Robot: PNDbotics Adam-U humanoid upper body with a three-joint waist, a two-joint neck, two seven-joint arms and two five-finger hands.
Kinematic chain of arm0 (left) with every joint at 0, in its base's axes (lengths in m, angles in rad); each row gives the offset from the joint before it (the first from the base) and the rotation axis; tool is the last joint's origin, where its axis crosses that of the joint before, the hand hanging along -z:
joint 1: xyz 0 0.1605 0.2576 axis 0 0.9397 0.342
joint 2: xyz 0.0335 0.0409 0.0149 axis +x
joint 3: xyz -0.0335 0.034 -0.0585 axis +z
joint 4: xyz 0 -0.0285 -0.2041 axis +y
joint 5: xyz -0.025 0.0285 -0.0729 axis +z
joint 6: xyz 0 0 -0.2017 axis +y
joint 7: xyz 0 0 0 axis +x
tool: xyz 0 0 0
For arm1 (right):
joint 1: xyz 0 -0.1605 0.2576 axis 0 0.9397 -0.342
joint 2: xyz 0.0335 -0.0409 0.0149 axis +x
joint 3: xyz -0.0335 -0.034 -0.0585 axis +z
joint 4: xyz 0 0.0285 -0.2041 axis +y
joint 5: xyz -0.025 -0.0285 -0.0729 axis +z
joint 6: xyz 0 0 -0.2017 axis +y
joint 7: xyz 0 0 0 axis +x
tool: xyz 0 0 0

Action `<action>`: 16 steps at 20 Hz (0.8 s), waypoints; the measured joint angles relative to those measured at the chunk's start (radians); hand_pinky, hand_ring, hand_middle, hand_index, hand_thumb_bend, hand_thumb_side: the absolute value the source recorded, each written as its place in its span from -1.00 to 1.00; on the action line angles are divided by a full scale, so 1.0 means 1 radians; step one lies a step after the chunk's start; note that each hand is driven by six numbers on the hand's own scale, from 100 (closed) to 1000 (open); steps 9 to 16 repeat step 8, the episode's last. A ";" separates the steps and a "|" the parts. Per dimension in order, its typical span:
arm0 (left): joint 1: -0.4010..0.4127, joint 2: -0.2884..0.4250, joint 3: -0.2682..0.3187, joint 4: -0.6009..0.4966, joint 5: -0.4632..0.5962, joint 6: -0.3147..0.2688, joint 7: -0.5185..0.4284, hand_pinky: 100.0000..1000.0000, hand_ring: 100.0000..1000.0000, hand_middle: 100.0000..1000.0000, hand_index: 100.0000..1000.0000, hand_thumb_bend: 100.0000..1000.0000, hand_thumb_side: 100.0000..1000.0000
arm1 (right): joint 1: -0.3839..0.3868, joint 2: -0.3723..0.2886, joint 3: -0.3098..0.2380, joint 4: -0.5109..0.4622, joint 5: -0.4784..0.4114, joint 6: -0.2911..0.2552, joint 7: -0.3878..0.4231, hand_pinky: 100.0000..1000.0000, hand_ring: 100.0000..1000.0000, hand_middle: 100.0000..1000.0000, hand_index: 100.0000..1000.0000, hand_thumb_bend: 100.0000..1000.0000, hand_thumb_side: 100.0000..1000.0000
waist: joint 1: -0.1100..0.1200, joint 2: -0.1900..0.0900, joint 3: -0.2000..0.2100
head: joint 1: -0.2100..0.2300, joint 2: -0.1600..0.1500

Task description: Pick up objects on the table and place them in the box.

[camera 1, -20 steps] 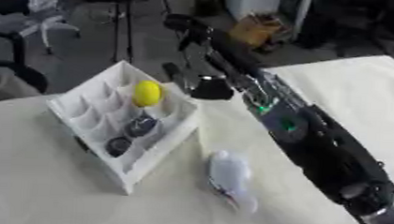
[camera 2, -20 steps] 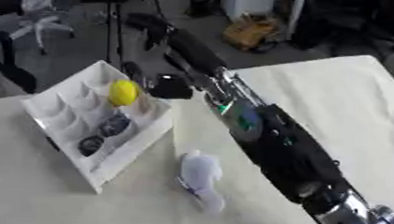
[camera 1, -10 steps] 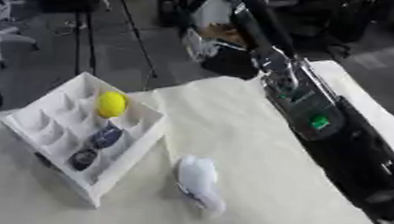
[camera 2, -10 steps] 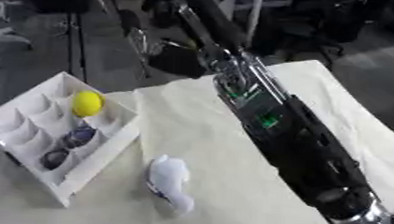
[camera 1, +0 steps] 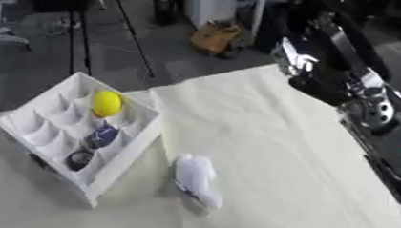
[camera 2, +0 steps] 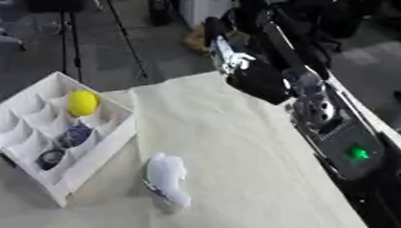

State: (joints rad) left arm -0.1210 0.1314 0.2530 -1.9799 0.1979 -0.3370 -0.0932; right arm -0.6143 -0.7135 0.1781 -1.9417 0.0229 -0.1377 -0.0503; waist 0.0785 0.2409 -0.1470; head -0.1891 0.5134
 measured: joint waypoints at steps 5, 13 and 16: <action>0.017 0.000 0.008 0.000 -0.038 0.004 0.019 0.26 0.27 0.49 0.65 -0.81 1.00 | 0.046 0.004 -0.006 -0.033 0.000 -0.014 0.034 0.17 -0.05 0.72 0.87 -1.00 0.07 | 0.000 -0.012 -0.010 | 0.030 0.014; 0.022 0.000 0.009 0.000 -0.050 0.003 0.026 0.26 0.27 0.49 0.65 -0.82 1.00 | 0.070 0.005 -0.012 -0.034 0.002 -0.029 0.046 0.16 -0.07 0.71 0.87 -1.00 0.05 | 0.000 -0.013 -0.009 | 0.041 0.016; 0.022 0.000 0.009 0.000 -0.050 0.003 0.026 0.26 0.27 0.49 0.65 -0.82 1.00 | 0.070 0.005 -0.012 -0.034 0.002 -0.029 0.046 0.16 -0.07 0.71 0.87 -1.00 0.05 | 0.000 -0.013 -0.009 | 0.041 0.016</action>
